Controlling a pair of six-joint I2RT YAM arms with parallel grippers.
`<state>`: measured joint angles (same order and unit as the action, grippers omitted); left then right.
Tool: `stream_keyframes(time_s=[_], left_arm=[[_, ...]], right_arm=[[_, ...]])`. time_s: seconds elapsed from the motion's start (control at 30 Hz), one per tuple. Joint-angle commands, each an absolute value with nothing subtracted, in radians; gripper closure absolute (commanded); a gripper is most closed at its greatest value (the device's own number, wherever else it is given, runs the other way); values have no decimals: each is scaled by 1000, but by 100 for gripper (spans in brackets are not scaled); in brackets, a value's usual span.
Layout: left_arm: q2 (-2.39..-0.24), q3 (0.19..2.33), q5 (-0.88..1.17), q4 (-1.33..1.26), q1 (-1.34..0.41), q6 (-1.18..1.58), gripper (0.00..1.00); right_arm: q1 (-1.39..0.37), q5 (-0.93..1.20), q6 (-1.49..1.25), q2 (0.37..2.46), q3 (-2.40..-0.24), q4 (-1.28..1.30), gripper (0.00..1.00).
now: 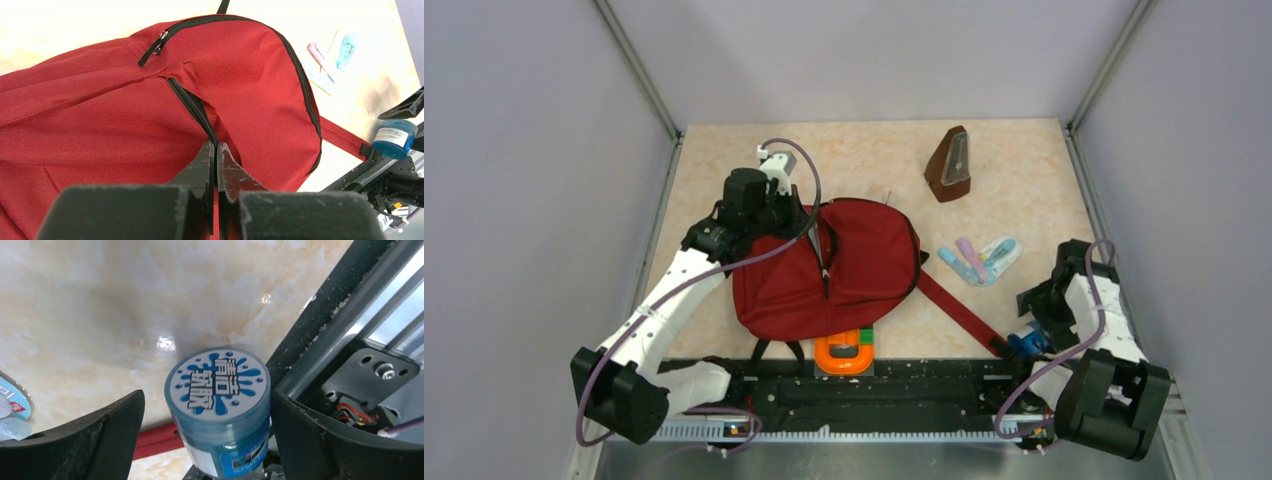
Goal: Pack the student bag
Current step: Pick up the stationery from the center of the board.
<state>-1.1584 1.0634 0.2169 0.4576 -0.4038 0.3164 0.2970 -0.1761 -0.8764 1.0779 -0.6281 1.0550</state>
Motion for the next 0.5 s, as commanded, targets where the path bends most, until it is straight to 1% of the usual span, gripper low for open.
stream_keyframes(time_s=[0.0, 0.07, 0.17, 0.23, 0.4, 0.47], left_arm=[[-1106, 1078, 273, 350, -416, 336, 100], [-1107, 1077, 265, 351, -417, 335, 100], [-1108, 1078, 255, 351, -416, 330, 100], [-1108, 1077, 247, 353, -417, 327, 100], [-1108, 1078, 230, 356, -417, 318, 100], [-1106, 1079, 222, 358, -416, 315, 100]], right_arm=[[298, -136, -896, 1070, -579, 943, 12], [298, -104, -892, 1087, -552, 903, 17], [298, -44, -854, 1101, -534, 844, 35], [297, -44, -834, 1093, -545, 834, 42], [297, -52, -781, 1029, -609, 836, 49], [297, -11, -748, 995, -630, 801, 55]])
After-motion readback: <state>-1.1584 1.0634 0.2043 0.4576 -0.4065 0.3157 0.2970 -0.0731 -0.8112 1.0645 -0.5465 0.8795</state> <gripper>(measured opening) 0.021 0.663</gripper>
